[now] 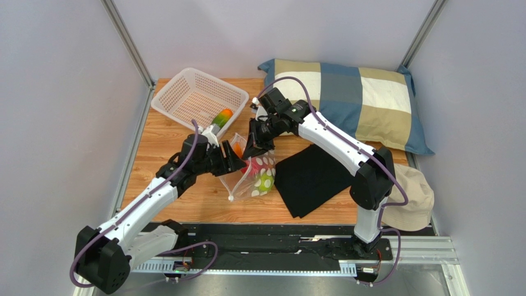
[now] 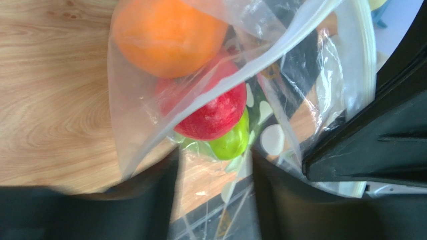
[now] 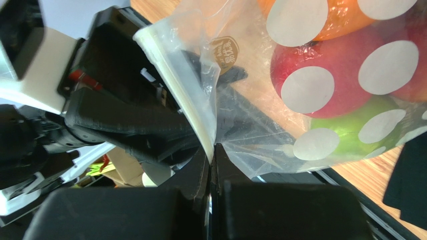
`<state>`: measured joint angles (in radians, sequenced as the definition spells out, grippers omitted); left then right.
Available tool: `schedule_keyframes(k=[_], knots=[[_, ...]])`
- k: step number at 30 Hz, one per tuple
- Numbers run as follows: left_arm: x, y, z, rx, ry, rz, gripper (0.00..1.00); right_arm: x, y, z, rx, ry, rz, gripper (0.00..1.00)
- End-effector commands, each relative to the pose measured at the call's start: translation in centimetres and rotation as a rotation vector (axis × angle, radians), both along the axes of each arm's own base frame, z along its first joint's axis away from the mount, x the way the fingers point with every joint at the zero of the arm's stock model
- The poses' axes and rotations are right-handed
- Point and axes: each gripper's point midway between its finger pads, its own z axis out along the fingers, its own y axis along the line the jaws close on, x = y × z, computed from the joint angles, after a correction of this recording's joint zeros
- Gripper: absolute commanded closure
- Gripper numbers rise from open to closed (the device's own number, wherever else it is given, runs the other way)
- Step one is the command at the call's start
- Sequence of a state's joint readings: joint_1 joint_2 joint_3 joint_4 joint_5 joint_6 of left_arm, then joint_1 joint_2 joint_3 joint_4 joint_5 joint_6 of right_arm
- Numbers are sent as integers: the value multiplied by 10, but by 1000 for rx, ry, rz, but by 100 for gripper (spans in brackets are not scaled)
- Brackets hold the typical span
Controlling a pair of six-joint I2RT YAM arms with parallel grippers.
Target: Open the zip-top bag and remove the fake food
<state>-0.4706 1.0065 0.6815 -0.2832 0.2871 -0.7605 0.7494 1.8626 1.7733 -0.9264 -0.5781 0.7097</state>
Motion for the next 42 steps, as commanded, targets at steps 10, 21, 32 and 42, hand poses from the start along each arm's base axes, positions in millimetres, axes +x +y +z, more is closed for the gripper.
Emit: schedule_keyframes(k=[10, 21, 32, 42], knots=[[0, 29, -22, 79, 56, 181, 1, -24, 60, 46, 253, 118, 68, 100], [-27, -1, -66, -17, 187, -13, 5, -18, 63, 10, 192, 133, 67, 100], [-22, -6, -101, -25, 241, -3, 11, -19, 49, -17, 122, 135, 62, 100], [-20, 20, -44, 86, 109, 39, 96, -18, 20, -26, 29, 46, 70, 100]])
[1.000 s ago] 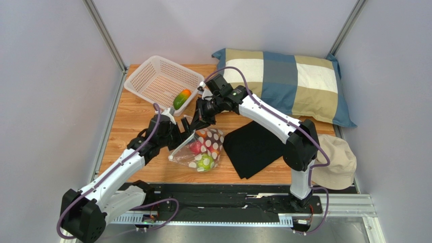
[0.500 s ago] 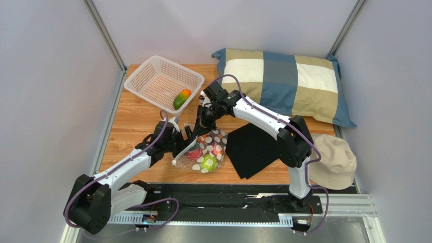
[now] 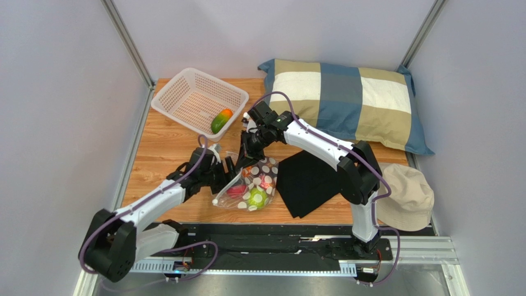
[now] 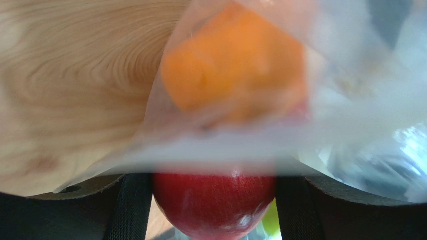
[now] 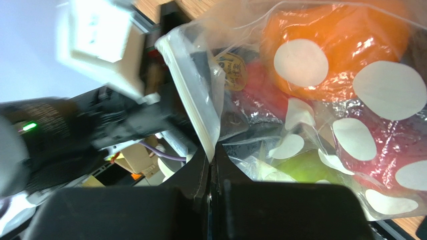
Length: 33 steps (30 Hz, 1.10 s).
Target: Open the zip-top bag and remove the fake food
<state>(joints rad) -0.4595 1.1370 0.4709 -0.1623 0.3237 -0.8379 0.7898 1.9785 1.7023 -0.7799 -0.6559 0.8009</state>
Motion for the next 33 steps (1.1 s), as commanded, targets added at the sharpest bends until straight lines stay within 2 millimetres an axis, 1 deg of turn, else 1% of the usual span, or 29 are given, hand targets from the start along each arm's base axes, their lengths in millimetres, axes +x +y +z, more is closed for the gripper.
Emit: schedule_keyframes(k=[1, 2, 3, 4, 5, 7, 8, 11, 12, 14, 15, 16, 17, 18, 19, 20, 21, 22, 23, 24, 25, 26, 27, 28, 29, 30, 31, 32, 33], knots=[[10, 15, 70, 58, -209, -2, 100, -4, -18, 19, -5, -135, 43, 100], [5, 18, 76, 67, -215, -12, 100, -3, -26, 15, -33, -143, 39, 100], [7, 17, 92, 56, -264, -28, 100, -2, -30, 16, -46, -170, 39, 100], [1, 14, 106, 18, -300, -53, 100, 2, -36, 12, -83, -202, 37, 100], [0, 11, 116, -9, -330, -66, 100, 2, -41, 11, -103, -229, 55, 100], [-6, 9, 131, -58, -364, -68, 100, 5, -47, 9, -132, -268, 63, 100], [-8, 12, 134, -61, -359, -52, 100, 5, -50, 6, -146, -282, 75, 100], [-2, 21, 153, -70, -392, 30, 100, 5, -55, 5, -161, -298, 71, 100], [5, 26, 167, -69, -431, 78, 100, 4, -57, 5, -165, -296, 73, 100], [19, 37, 179, -51, -464, 155, 100, 3, -58, 6, -167, -299, 77, 100], [32, 45, 188, -26, -483, 209, 100, 5, -58, 8, -165, -309, 81, 100], [41, 50, 193, -16, -490, 239, 100, 5, -58, 9, -164, -307, 84, 100], [55, 63, 197, -1, -494, 298, 100, 5, -59, 8, -169, -300, 88, 100], [71, 65, 201, -5, -480, 317, 100, 5, -59, 7, -173, -299, 92, 100], [83, 67, 203, -9, -478, 333, 100, 8, -58, 13, -164, -307, 91, 100], [97, 73, 207, -5, -482, 361, 100, 7, -57, 10, -170, -294, 96, 100], [120, 81, 203, 36, -461, 397, 100, 7, -56, 10, -165, -286, 100, 100], [132, 87, 200, 63, -447, 416, 100, 9, -54, 15, -151, -290, 102, 100], [142, 92, 196, 91, -431, 429, 100, 8, -53, 15, -147, -282, 109, 100], [165, 99, 187, 135, -402, 449, 100, 7, -52, 15, -147, -274, 113, 100], [176, 104, 181, 151, -384, 457, 100, 8, -52, 16, -148, -281, 121, 100], [186, 108, 174, 170, -358, 466, 100, 10, -51, 22, -146, -290, 122, 100], [205, 113, 163, 198, -319, 478, 100, 11, -51, 23, -149, -297, 125, 100], [215, 122, 156, 221, -298, 494, 100, 12, -52, 25, -154, -306, 127, 100], [222, 127, 147, 246, -265, 500, 100, 14, -51, 30, -151, -323, 132, 100], [238, 130, 137, 265, -237, 504, 100, 16, -51, 31, -153, -327, 132, 100], [245, 136, 131, 275, -218, 507, 100, 18, -52, 31, -155, -327, 133, 100], [252, 137, 125, 284, -204, 502, 100, 18, -52, 32, -157, -329, 136, 100], [264, 140, 117, 308, -186, 499, 100, 20, -53, 31, -162, -326, 135, 100]])
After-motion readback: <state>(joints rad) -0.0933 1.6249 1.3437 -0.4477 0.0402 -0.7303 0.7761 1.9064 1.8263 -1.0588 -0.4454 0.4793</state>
